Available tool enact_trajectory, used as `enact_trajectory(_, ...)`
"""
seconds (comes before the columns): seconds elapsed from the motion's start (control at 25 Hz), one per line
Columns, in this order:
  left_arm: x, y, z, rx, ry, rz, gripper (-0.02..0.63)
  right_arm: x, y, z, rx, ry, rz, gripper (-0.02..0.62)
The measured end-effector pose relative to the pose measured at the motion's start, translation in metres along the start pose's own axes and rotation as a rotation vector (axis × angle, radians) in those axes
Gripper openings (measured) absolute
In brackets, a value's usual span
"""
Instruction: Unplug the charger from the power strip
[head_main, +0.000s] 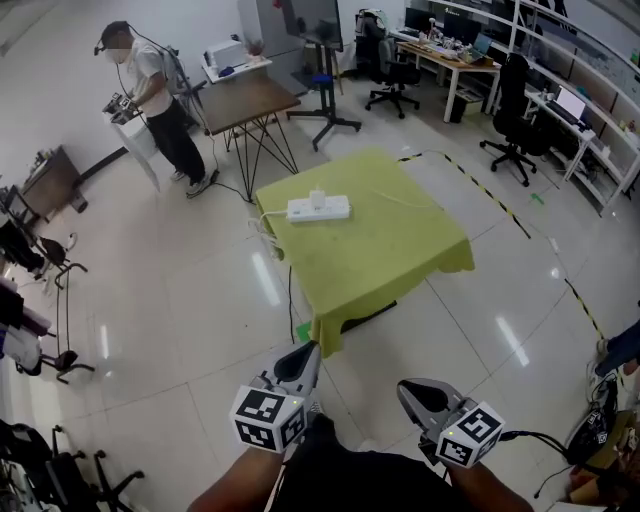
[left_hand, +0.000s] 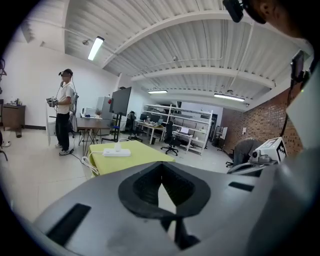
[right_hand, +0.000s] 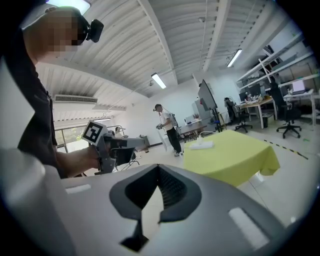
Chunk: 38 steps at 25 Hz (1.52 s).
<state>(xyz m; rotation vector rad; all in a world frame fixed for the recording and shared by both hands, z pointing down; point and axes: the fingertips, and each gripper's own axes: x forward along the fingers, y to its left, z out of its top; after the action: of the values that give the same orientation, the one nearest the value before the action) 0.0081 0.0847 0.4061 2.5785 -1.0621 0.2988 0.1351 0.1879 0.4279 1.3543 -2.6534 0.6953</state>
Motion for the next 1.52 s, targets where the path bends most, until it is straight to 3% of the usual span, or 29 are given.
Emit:
enact_trajectory(0.24, 0.008, 0.048, 0.004, -0.012, 0.022, 0.038, 0.006, 0.056, -0.004, 0.003, 0.024, 0.042, 0.040, 0.003)
enact_trajectory(0.48, 0.020, 0.121, 0.030, -0.018, -0.003, 0.061, 0.006, 0.132, -0.007, 0.039, -0.038, 0.058, 0.066, 0.003)
enact_trajectory(0.72, 0.027, 0.179, 0.055, -0.003, -0.028, 0.035, 0.006, 0.200, -0.012, 0.078, -0.066, 0.035, 0.030, 0.003)
enact_trajectory(1.0, 0.036, 0.234, 0.058, -0.013, -0.013, 0.016, 0.006, 0.251, -0.027, 0.099, -0.090, 0.028, -0.048, 0.003)
enact_trajectory(1.32, 0.060, 0.254, 0.046, -0.034, 0.052, -0.004, 0.006, 0.304, -0.100, 0.100, -0.106, 0.138, -0.125, 0.026)
enact_trajectory(1.52, 0.069, 0.263, 0.030, -0.008, 0.141, 0.001, 0.006, 0.361, -0.165, 0.095, -0.111, 0.171, -0.183, 0.063)
